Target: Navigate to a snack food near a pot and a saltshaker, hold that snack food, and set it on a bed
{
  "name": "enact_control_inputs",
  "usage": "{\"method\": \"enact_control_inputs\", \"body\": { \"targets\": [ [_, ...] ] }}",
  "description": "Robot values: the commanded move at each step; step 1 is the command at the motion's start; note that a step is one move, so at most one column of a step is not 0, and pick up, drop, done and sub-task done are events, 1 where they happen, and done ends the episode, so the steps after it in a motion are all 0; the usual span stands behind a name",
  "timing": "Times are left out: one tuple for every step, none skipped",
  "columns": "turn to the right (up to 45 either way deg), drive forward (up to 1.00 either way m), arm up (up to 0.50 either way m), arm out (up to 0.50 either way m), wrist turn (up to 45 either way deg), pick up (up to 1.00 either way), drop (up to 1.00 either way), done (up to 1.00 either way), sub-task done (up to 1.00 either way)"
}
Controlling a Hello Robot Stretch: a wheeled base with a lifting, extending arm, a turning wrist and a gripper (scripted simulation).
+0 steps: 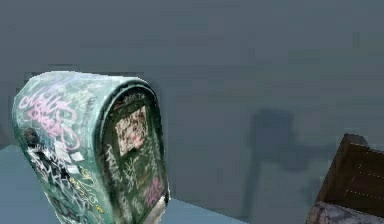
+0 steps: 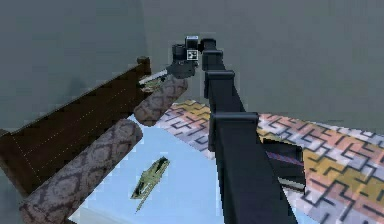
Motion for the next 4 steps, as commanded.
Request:
{"method": "enact_control_inputs", "body": {
  "targets": [
    [0.0,0.0,0.0,0.0,45.0,0.0,0.0,0.0,0.0],
    [0.0,0.0,0.0,0.0,45.0,0.0,0.0,0.0,0.0],
    [0.0,0.0,0.0,0.0,6.0,0.0,0.0,0.0,0.0],
    [0.0,0.0,-0.24,0.0,0.0,0.0,0.0,0.0,0.0]
  ]
}}
